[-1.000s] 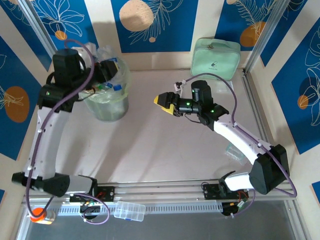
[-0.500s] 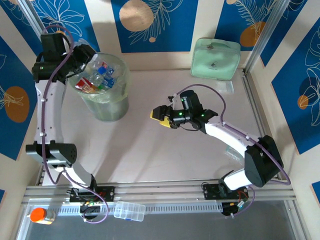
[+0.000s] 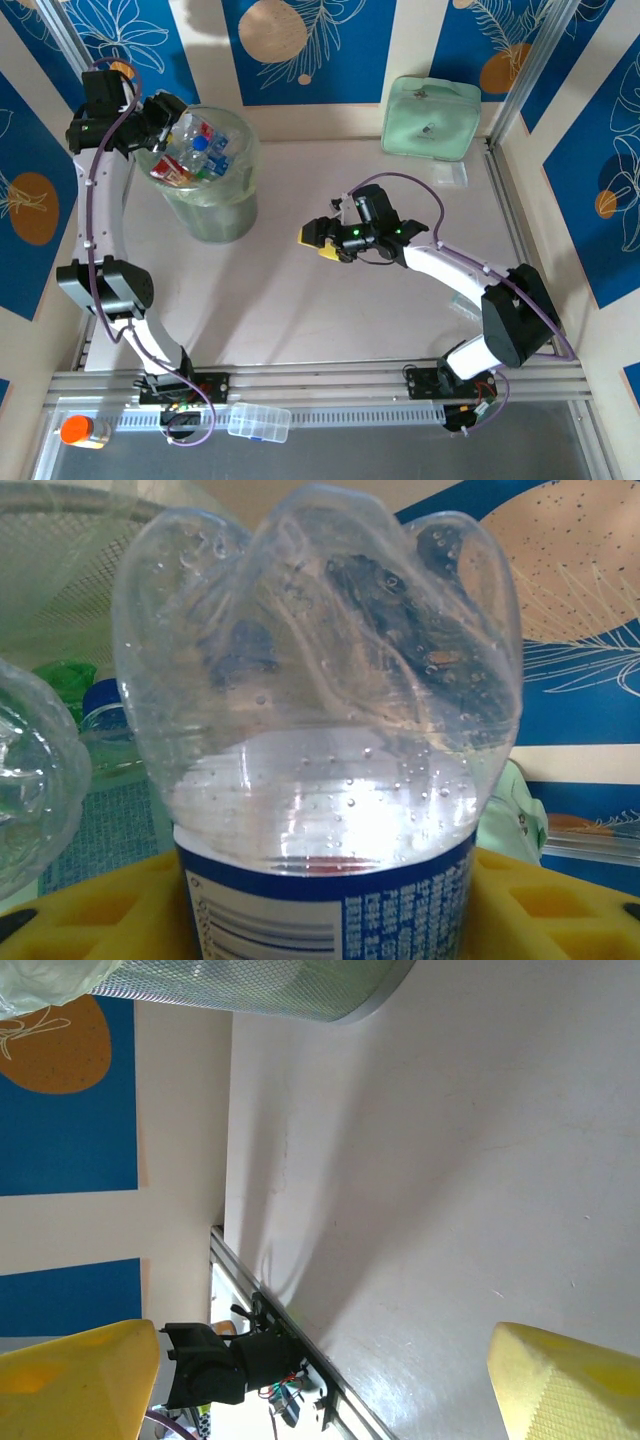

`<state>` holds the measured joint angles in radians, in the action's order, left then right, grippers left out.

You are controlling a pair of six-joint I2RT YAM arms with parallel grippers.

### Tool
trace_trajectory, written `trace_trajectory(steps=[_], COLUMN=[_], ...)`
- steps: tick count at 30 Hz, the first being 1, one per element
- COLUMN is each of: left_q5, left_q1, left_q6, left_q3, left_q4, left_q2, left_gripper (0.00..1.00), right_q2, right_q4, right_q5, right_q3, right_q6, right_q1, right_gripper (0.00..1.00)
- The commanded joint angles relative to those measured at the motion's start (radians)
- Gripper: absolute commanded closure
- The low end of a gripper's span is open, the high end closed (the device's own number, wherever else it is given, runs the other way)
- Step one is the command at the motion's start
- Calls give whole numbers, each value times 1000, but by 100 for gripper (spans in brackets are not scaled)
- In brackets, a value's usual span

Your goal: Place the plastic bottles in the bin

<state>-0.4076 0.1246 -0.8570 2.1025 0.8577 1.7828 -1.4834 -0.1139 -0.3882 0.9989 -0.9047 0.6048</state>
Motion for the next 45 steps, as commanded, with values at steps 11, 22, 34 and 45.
trace_trajectory(steps=[11,22,34,45], left_q5=[-59,-80,-92,-74], left_q1=[35,41,41,41], left_q6=[-10,-28,-44,-5], left_q3=[-80,-104,-147,-178], left_q4=[20,-1,-19,-20], left_q2=[-26,-73,-140,-229], left_gripper=[34,27,25,17], right_q2=[-6,-6,2,0], right_q4=[-5,-7,3,11], right_q5=[12,22,36,36], right_q3=[11,14,-1,1], right_q6=[4,3,-1,-8], right_q1=[16,18,20,23], right_gripper=[15,14,14,14])
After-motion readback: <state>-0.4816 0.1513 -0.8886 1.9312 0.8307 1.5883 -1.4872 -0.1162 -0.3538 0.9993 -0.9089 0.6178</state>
